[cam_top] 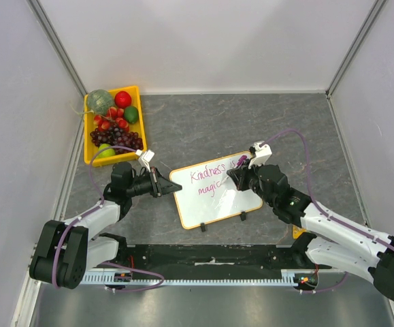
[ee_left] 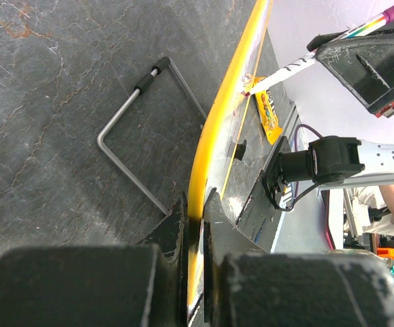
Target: Write a sentence on the whiteboard
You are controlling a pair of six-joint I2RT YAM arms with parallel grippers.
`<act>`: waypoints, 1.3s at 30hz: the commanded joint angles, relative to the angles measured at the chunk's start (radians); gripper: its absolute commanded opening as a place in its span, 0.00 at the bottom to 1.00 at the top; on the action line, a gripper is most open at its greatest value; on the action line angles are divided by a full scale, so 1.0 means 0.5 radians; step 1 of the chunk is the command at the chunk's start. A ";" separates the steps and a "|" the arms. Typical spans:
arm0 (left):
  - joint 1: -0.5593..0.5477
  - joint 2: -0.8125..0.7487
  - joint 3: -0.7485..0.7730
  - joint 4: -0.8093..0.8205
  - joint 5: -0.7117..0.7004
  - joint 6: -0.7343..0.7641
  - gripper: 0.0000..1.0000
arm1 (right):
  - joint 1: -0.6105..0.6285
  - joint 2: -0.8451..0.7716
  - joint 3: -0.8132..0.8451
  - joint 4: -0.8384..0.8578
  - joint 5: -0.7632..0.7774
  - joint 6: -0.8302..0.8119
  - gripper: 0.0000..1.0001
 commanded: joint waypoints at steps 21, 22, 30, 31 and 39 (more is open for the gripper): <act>-0.013 0.055 -0.039 -0.209 -0.215 0.171 0.02 | -0.017 -0.205 0.090 -0.109 0.086 -0.031 0.00; -0.016 0.055 -0.039 -0.209 -0.215 0.171 0.02 | -0.017 -0.205 0.084 -0.109 0.086 -0.031 0.00; -0.019 0.059 -0.039 -0.209 -0.218 0.174 0.02 | -0.017 -0.138 0.072 -0.087 0.092 -0.043 0.00; -0.016 0.065 -0.039 -0.209 -0.215 0.171 0.02 | -0.017 -0.125 0.066 -0.081 0.095 -0.049 0.00; -0.016 0.062 -0.036 -0.212 -0.215 0.174 0.02 | -0.017 -0.052 0.023 -0.029 0.120 -0.046 0.00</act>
